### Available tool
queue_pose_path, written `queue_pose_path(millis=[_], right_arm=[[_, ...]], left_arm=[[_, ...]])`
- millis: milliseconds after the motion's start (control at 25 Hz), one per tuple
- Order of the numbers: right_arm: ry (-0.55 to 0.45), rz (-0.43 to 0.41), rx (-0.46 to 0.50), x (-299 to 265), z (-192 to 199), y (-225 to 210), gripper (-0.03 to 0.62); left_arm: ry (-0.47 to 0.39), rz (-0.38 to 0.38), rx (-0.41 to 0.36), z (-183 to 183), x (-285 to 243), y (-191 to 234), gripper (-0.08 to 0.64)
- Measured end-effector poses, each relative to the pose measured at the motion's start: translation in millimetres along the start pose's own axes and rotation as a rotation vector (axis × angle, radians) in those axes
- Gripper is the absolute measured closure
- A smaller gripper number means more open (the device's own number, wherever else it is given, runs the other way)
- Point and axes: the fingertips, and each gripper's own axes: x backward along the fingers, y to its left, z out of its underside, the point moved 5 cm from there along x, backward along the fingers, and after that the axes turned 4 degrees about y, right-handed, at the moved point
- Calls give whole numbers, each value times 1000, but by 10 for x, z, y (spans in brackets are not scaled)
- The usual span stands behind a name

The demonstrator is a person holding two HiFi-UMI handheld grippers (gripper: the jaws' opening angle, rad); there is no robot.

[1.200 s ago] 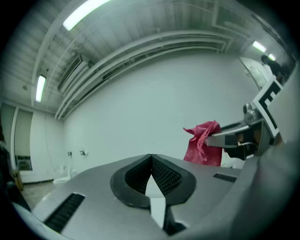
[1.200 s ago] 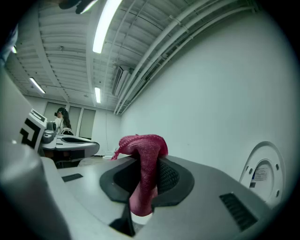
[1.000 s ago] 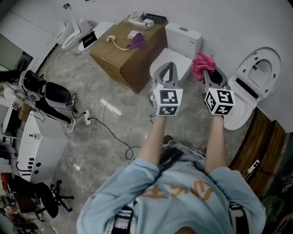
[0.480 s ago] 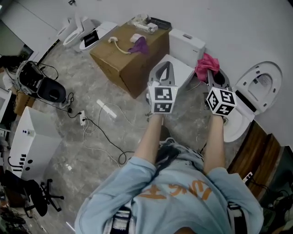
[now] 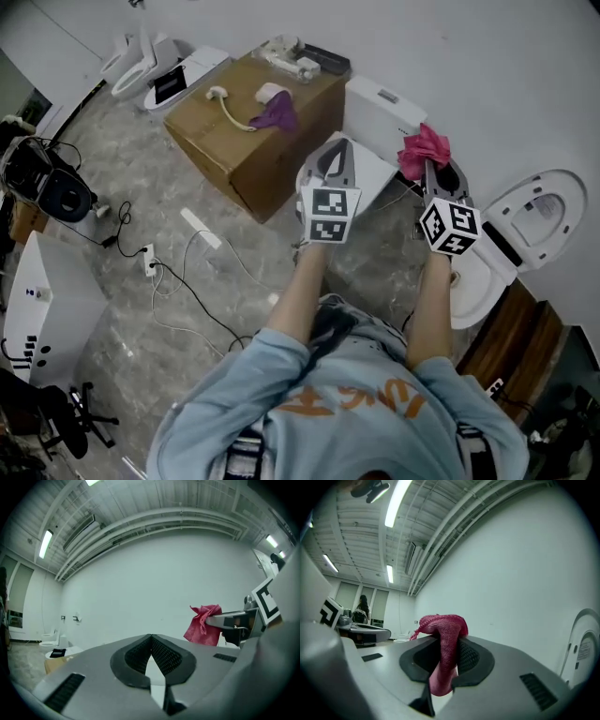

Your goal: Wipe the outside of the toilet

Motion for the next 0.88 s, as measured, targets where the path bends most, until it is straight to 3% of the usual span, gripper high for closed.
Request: queue_pose_path(millis=[200,440,600,680,880], right_arm=[[80,-19,-12,-831,346,217,512],[185,-28,-47,-2139,714,146,512],[308,-60,7,-2840,883,209,512],[340,-62,28,-3128,896,212,512],[377,-16,-33,-3542,1048,64,512]], left_arm=[[127,24,69,451,-700,471,534],[212,64,154,816,-1848,1152,534],[295,126,256,1149,-2440,1398,535],[314,143,287,1244,-2676,1527,535],[330,135,345,1381,-3185,1792,535]])
